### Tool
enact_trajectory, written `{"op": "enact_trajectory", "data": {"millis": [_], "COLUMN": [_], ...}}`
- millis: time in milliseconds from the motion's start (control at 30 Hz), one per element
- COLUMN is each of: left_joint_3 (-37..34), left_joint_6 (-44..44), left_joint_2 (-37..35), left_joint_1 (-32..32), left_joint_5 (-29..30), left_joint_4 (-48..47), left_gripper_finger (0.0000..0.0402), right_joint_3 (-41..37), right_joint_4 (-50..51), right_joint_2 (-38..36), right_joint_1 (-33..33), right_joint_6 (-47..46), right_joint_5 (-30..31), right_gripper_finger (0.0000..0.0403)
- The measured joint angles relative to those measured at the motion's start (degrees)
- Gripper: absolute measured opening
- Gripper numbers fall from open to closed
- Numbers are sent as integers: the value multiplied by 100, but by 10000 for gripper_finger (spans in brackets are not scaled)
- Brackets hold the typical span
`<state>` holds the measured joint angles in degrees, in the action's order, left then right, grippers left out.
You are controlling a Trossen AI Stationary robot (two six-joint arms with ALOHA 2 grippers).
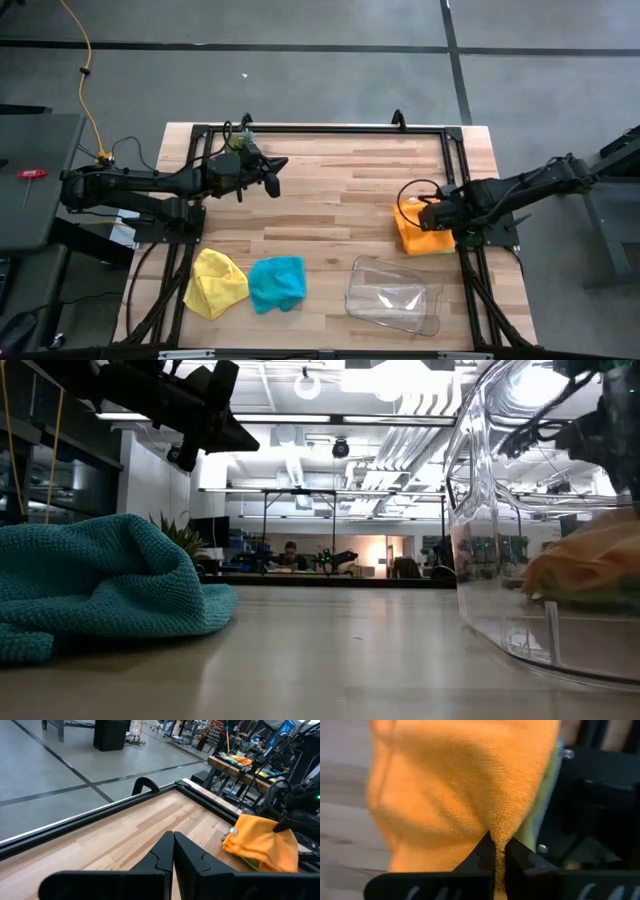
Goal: Fold microfiber towels
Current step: Stack the orange cloth on the green cloth
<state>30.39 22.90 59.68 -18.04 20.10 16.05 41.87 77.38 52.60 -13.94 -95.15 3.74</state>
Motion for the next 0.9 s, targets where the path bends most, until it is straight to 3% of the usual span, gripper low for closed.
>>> {"op": "enact_trajectory", "data": {"millis": [633, 733, 900], "left_joint_3": [0, 0, 0], "left_joint_6": [-13, -14, -100], "left_joint_2": [0, 0, 0], "left_joint_1": [0, 0, 0], "left_joint_5": [-24, -28, -44], "left_joint_4": [-26, -40, -47], "left_gripper_finger": [0, 0, 0], "right_joint_3": [-2, -2, 70], "right_joint_4": [260, 248, 394], "right_joint_2": [1527, 1572, 1500], "right_joint_1": [0, 0, 0], "right_joint_6": [-195, -191, 9], "right_joint_5": [-203, -242, -289], "right_gripper_finger": [3, 28, 108]}}
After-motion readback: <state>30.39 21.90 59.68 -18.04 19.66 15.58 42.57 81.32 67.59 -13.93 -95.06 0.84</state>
